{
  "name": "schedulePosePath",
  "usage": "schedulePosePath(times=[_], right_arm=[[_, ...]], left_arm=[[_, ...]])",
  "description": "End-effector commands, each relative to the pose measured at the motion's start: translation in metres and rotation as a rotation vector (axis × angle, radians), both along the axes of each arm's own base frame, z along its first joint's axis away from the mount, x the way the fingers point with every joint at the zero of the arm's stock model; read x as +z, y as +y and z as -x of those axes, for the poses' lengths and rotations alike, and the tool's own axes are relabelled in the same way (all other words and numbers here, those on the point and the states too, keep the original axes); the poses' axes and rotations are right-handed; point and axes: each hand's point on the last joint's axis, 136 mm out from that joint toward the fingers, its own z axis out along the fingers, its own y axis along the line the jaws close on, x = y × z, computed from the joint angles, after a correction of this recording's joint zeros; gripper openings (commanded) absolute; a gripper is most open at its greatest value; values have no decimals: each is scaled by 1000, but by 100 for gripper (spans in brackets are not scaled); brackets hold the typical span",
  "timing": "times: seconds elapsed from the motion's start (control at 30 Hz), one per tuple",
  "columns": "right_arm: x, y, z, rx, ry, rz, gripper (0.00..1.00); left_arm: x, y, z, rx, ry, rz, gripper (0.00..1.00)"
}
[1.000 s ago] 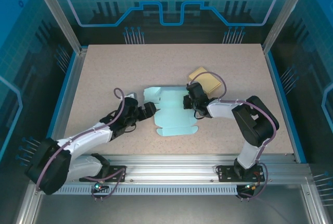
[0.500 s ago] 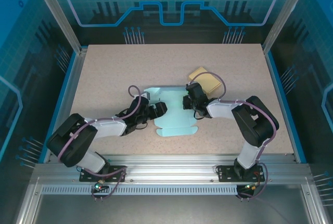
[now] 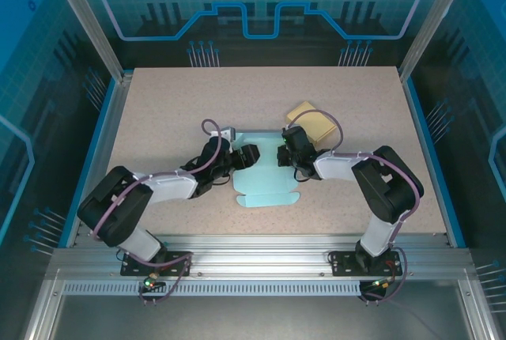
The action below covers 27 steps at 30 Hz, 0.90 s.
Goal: Fold the paper box
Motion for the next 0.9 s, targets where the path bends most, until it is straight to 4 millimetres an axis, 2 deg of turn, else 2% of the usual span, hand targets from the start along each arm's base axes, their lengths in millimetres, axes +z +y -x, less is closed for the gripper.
schedulePosePath(times=[0.0,0.13,0.23,0.33,0.5,0.57,0.7,0.8,0.87], right_arm=[[-6,8,12,23,30,-6,0],[-8,11,14,26,34,-8,0],[-9,11,15,23,38,-9,0],[-10,8,16,13,41,-6,0],[-7,7,15,3,34,-3,0],[-6,6,15,3,34,0,0],[-5,4,16,0,32,12,0],[-4,3,16,3,28,13,0],[-2,4,17,9,23,8,0]], left_arm=[[3,-17,-8,-54,-38,11,77],[-4,-26,-12,-80,-41,36,75],[-3,-25,-9,-85,-48,39,75],[3,-17,2,-91,-54,29,75],[25,-1,34,-125,-50,14,78],[36,8,45,-117,-40,8,78],[74,33,60,-71,-103,-23,78],[95,65,61,20,-162,-113,77],[99,90,55,94,-175,-167,77]])
